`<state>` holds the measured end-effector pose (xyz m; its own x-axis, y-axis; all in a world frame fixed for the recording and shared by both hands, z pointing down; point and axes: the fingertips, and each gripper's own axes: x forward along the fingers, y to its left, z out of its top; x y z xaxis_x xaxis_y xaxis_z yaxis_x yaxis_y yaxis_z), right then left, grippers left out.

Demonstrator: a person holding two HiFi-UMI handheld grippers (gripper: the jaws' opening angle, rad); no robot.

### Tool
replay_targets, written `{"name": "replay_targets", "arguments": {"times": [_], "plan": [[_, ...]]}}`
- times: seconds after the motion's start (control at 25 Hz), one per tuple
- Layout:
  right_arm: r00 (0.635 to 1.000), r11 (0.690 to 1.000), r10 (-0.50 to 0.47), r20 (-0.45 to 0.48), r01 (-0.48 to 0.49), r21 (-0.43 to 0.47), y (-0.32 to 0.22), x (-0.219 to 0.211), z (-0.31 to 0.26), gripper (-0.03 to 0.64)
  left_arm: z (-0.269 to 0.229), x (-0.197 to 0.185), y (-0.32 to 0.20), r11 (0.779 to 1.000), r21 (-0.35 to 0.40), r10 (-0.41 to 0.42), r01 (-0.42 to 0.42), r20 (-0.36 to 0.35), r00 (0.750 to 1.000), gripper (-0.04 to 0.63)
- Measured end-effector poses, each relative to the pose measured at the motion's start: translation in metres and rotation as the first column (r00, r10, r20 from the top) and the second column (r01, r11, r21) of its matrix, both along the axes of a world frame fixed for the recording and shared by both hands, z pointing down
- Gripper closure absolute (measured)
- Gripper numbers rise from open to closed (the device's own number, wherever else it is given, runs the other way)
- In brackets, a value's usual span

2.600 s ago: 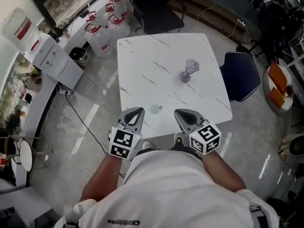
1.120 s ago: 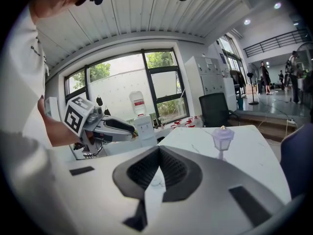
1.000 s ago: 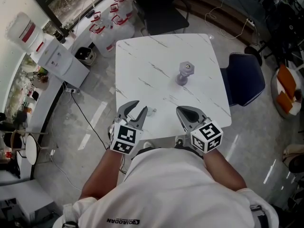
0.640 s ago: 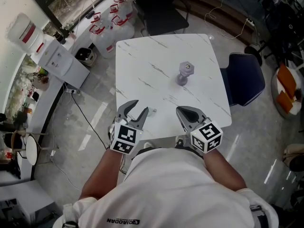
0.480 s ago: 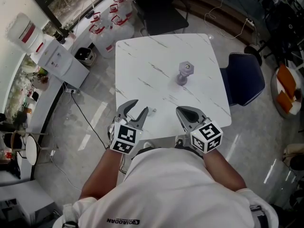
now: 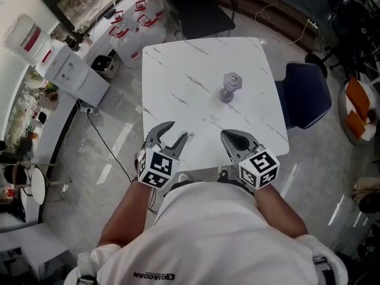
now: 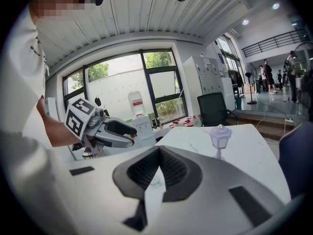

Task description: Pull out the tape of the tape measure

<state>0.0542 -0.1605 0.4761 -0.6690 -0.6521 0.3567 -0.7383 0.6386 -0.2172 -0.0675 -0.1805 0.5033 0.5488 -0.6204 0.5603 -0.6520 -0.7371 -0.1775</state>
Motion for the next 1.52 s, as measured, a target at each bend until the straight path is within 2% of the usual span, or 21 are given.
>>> {"name": "replay_targets", "arguments": {"times": [0.16,0.4,0.64,0.96,1.52], "plan": [[1.0,1.0,0.001,-0.007,-0.001,-0.014,0.0,0.003,0.005,0.612,0.016,0.001,-0.002,0.999,-0.025,0.024,-0.023,0.035,0.999,0.393],[1.0,0.999,-0.006,-0.024,0.005,-0.04,-0.002,0.004,0.013,0.612,0.059,0.002,-0.002,0.989,-0.12,0.096,-0.083,0.112,0.989,0.39],[0.999,0.997,-0.01,-0.036,0.008,-0.073,-0.006,0.007,0.025,0.612,0.114,0.003,0.0,0.963,-0.236,0.177,-0.131,0.189,0.966,0.377],[0.999,0.991,-0.011,-0.038,0.006,-0.137,-0.008,0.011,0.048,0.612,0.181,-0.001,0.002,0.919,-0.367,0.255,-0.147,0.264,0.93,0.37],[1.0,0.978,-0.011,-0.021,0.006,-0.208,-0.006,0.012,0.075,0.612,0.227,0.0,0.0,0.872,-0.47,0.3,-0.142,0.283,0.911,0.353]]}}
